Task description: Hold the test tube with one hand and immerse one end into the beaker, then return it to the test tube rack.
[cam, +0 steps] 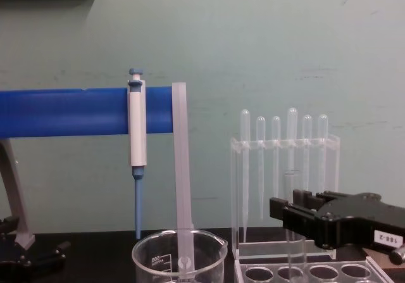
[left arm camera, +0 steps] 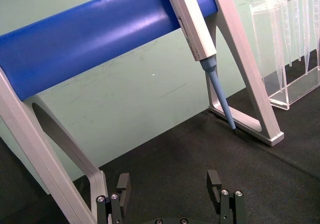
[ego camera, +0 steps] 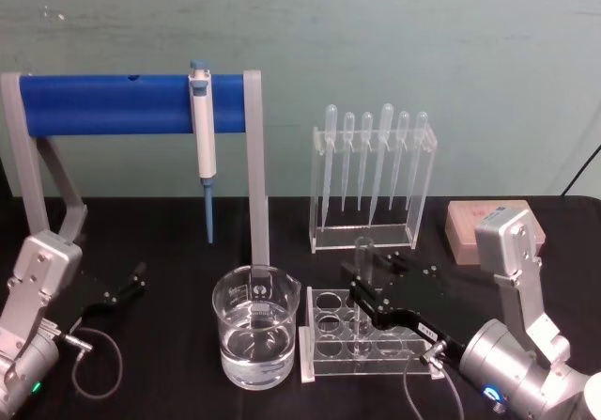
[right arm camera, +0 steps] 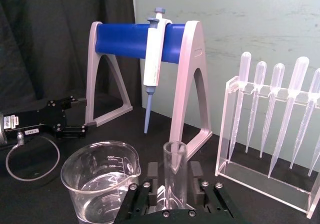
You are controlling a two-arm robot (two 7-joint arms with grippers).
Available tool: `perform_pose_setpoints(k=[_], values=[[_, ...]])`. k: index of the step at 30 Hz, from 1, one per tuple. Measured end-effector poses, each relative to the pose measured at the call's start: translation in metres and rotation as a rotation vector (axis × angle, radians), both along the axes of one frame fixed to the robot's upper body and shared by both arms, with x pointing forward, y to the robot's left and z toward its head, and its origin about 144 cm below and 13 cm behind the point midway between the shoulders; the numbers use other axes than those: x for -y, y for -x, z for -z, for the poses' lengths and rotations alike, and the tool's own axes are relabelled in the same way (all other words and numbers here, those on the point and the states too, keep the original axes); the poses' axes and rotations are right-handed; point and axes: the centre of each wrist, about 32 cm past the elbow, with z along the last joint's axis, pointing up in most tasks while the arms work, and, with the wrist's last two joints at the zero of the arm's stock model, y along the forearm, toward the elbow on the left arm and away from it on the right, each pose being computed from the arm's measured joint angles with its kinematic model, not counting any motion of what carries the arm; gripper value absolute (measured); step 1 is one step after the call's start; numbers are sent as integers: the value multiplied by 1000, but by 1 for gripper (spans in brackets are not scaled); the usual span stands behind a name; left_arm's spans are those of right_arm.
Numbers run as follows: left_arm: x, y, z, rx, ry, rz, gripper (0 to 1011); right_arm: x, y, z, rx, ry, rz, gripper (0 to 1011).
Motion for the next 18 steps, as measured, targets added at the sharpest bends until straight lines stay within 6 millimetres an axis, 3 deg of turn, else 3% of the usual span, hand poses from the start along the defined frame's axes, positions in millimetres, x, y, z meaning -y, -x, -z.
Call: perform_pose_setpoints(k=[6, 13, 18], values=[[0, 0, 0, 0, 0, 0, 1000, 4, 9, -10, 18, -3, 31, 591], [0, 0, 0, 0, 0, 0, 1000, 22, 26, -29, 91, -20, 144, 820], [0, 0, 0, 0, 0, 0, 1000, 33, 31, -26, 101, 31, 291, 943]])
